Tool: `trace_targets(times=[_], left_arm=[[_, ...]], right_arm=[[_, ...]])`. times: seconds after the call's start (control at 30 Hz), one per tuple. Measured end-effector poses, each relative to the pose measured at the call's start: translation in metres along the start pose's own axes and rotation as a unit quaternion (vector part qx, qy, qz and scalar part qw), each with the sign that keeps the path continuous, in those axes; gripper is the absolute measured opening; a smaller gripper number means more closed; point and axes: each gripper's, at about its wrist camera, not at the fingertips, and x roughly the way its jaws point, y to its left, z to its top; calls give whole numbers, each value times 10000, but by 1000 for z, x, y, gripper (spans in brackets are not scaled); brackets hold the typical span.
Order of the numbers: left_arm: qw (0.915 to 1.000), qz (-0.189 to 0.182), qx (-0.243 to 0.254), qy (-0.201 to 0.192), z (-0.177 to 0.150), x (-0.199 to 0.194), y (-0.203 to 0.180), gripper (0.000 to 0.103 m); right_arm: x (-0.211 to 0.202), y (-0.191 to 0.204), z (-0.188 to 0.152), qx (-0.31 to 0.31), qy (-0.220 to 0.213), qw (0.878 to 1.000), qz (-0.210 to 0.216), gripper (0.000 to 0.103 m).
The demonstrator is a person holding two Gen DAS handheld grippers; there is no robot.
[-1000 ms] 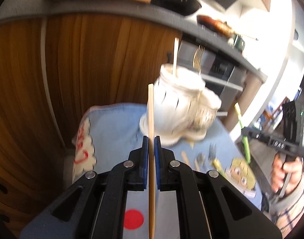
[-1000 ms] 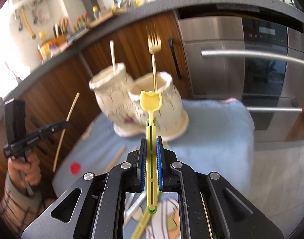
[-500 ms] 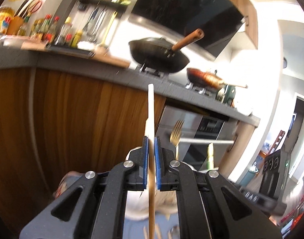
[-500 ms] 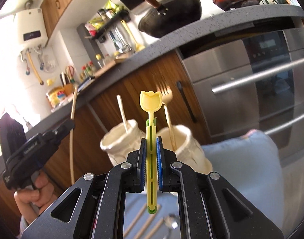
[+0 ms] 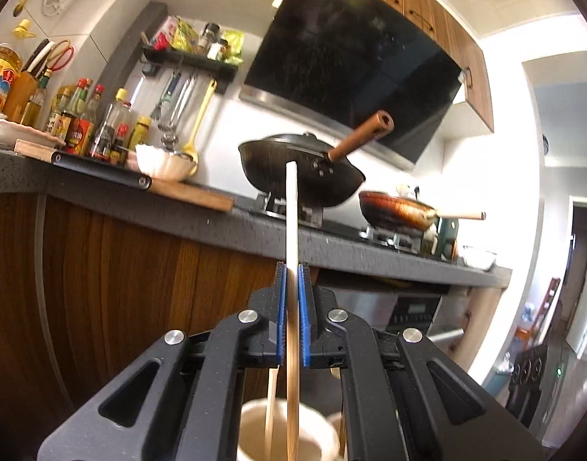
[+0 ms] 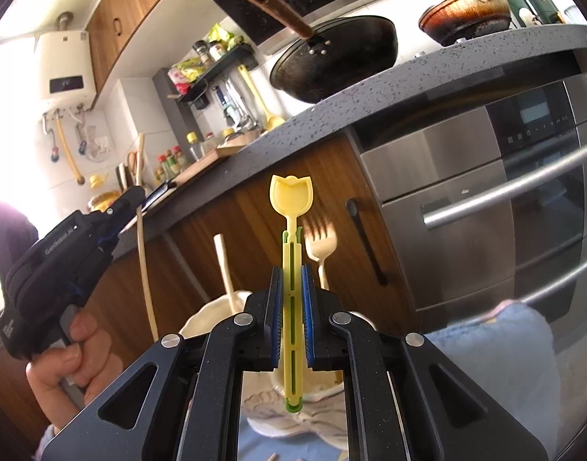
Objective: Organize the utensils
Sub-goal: 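Lift the chopstick and yellow fork and carry them over the porcelain holder, then release the chopstick into one cup while the right tool releases the yellow fork into the other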
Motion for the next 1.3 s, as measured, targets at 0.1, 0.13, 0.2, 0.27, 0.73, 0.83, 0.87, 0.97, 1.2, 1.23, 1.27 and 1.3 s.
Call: trace_targets(times=[0.1, 0.13, 0.2, 0.27, 0.73, 0.83, 0.87, 0.97, 1.2, 1.23, 1.27, 1.3], left_arm=[[9997, 63, 163, -153, -5, 7, -5, 6], [9995, 88, 259, -165, -9, 10, -7, 6], [9991, 129, 384, -106, -18, 15, -10, 6], [9989, 114, 446, -17, -27, 19, -11, 6], [9906, 684, 760, 911, -66, 4, -5, 6], [9875, 785, 822, 1092, -68, 6, -6, 6], [9862, 826, 849, 1160, -69, 8, -7, 6], [9832, 847, 899, 1347, -72, 13, -7, 6], [9797, 897, 937, 1525, -75, 18, -5, 6], [9795, 895, 928, 1549, -75, 18, -5, 6], [9793, 908, 915, 1560, -75, 19, -4, 6], [9792, 929, 908, 1561, -75, 19, -3, 6]], right_arm=[[1, -3, 2, -18, -121, 9999, -92, 10], [2, -3, 3, -29, -151, 9998, -124, 10], [3, -5, 3, -36, -181, 9997, -186, 10], [6, -4, 3, -65, -210, 9994, -253, 10], [16, 13, -20, -960, 310, 9910, -875, 10], [19, 15, -24, -1060, 436, 9885, -985, 10], [20, 16, -25, -1112, 477, 9872, -1043, 10], [23, 17, -26, -1182, 547, 9849, -1143, 10], [26, 17, -28, -1188, 643, 9830, -1240, 10], [27, 17, -28, -1184, 667, 9828, -1248, 10], [28, 17, -29, -1184, 680, 9828, -1247, 10], [28, 17, -29, -1189, 690, 9825, -1255, 10]])
